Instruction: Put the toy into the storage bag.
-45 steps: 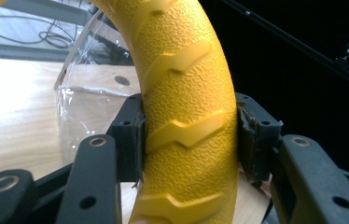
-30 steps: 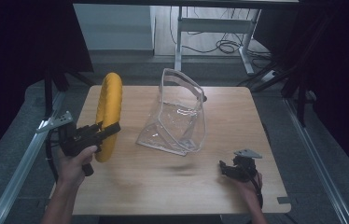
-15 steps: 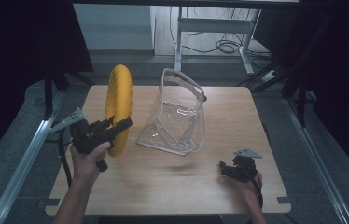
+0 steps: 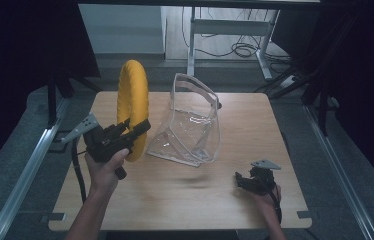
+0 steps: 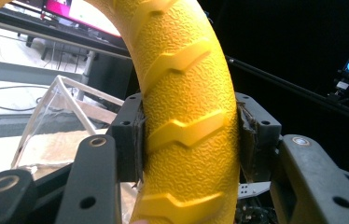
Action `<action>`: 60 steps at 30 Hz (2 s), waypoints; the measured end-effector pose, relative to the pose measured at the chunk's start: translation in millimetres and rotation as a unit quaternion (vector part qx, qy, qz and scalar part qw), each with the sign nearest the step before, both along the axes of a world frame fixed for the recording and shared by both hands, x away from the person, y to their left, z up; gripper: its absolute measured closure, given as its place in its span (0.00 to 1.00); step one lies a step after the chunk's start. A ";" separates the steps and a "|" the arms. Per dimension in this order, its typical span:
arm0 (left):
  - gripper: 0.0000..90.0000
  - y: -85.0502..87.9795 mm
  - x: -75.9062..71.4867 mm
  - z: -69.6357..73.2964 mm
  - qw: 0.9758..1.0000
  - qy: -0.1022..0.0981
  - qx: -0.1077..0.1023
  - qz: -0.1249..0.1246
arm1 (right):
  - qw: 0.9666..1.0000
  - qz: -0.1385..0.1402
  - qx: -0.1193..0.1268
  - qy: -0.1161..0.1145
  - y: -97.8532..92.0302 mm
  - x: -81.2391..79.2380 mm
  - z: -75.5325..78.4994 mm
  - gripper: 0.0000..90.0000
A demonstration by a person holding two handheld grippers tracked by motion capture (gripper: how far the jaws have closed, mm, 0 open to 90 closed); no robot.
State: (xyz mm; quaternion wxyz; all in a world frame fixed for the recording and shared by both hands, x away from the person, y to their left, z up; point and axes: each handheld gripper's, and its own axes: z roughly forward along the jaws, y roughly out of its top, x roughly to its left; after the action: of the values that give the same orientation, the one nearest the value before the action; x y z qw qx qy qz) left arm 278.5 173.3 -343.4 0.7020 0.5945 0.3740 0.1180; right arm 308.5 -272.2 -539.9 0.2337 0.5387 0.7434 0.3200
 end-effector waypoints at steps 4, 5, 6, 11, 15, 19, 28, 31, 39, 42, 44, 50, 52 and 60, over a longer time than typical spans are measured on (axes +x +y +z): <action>0.57 -5.8 1.5 4.8 1.000 -0.007 0.005 0.003 | 1.000 0.001 -0.001 0.000 -0.2 0.1 0.0 0.23; 0.57 -8.1 1.9 6.7 1.000 -0.011 0.006 0.005 | 1.000 0.000 0.000 0.000 -0.1 0.1 0.0 0.23; 0.57 -12.8 2.1 10.9 1.000 -0.019 0.008 0.009 | 1.000 0.000 -0.001 0.000 -0.2 0.1 0.0 0.23; 0.57 -22.3 2.1 20.6 0.999 -0.032 0.004 0.009 | 1.000 -0.001 -0.001 -0.002 -0.3 0.7 -0.4 0.23; 0.57 -37.2 2.1 31.2 0.999 -0.048 0.009 0.008 | 1.000 -0.001 -0.001 -0.002 -0.4 0.7 -0.4 0.23; 0.57 -47.9 4.0 38.2 0.998 -0.056 0.013 0.005 | 1.000 -0.001 -0.001 -0.002 -0.3 0.7 -0.3 0.23; 0.57 -61.5 7.5 44.1 0.998 -0.061 0.008 -0.007 | 1.000 -0.001 -0.001 -0.001 -0.4 0.7 -0.2 0.23; 0.57 -65.0 10.2 48.2 0.998 -0.062 0.010 -0.005 | 1.000 -0.002 0.000 -0.001 -0.3 0.6 -0.1 0.23; 0.57 -75.3 12.8 55.5 0.998 -0.067 0.011 -0.009 | 1.000 -0.003 0.000 -0.001 -0.2 0.7 -0.1 0.23; 0.57 -80.1 12.6 57.8 0.997 -0.070 0.007 -0.011 | 1.000 -0.003 0.000 -0.001 -0.2 0.7 -0.1 0.23; 0.57 -81.9 12.3 58.7 0.997 -0.073 0.007 -0.011 | 1.000 -0.003 -0.001 -0.002 -0.3 0.7 -0.2 0.23; 0.57 -95.1 13.3 65.8 0.997 -0.081 0.006 -0.019 | 1.000 -0.002 -0.001 -0.003 -0.4 0.8 -0.3 0.23; 0.57 -99.7 13.3 67.4 0.996 -0.084 0.007 -0.022 | 1.000 -0.002 -0.001 -0.002 -0.4 0.8 -0.3 0.23; 0.57 -113.6 11.6 71.3 0.996 -0.087 0.007 -0.034 | 1.000 -0.003 -0.001 -0.002 -0.3 0.7 -0.3 0.23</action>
State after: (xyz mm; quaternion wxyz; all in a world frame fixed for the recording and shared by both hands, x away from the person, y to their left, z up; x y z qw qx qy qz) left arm 290.1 59.8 -272.1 0.7312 0.5994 0.2900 0.1482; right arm 309.2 -272.6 -540.2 0.2366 0.5402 0.7416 0.3199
